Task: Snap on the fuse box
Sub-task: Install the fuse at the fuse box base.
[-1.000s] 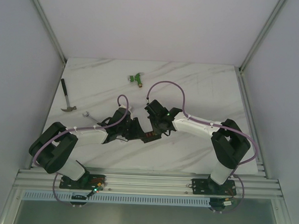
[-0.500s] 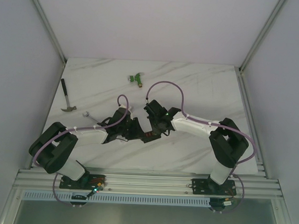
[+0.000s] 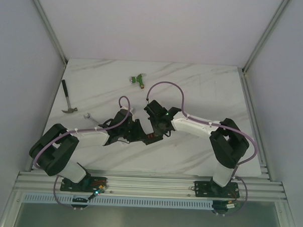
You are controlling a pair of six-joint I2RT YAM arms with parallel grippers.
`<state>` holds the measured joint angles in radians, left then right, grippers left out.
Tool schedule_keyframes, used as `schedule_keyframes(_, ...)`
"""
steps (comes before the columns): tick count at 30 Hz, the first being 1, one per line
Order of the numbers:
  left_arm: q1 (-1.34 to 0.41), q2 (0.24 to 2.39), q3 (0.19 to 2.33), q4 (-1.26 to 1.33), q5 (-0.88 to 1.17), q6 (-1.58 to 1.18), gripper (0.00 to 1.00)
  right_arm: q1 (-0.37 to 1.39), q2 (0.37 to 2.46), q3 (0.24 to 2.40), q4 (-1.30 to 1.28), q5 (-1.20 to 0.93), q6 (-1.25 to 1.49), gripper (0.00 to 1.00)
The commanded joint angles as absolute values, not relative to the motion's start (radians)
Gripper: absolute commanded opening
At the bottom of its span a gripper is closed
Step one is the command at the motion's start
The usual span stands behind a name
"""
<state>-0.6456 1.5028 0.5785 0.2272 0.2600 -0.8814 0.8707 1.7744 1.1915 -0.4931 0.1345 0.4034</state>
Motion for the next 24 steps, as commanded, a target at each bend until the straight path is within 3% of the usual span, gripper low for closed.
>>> schedule_keyframes(1,-0.649,1.515,0.586,0.195,0.256,-0.881,0.43,0.878,1.923,1.149,-0.589,0.08,0.404,0.0)
schedule_keyframes(17,-0.65,1.523,0.592,0.195,0.251,-0.878,0.42,0.871,2.126,1.202,-0.641,0.027,0.354,0.0)
schedule_keyframes(21,-0.65,1.511,0.588,0.193,0.25,-0.877,0.42,0.877,2.055,1.222,-0.635,0.023,0.331,0.0)
schedule_keyframes(24,-0.65,1.505,0.591,0.192,0.246,-0.876,0.42,0.878,1.967,1.233,-0.636,0.006,0.33,0.09)
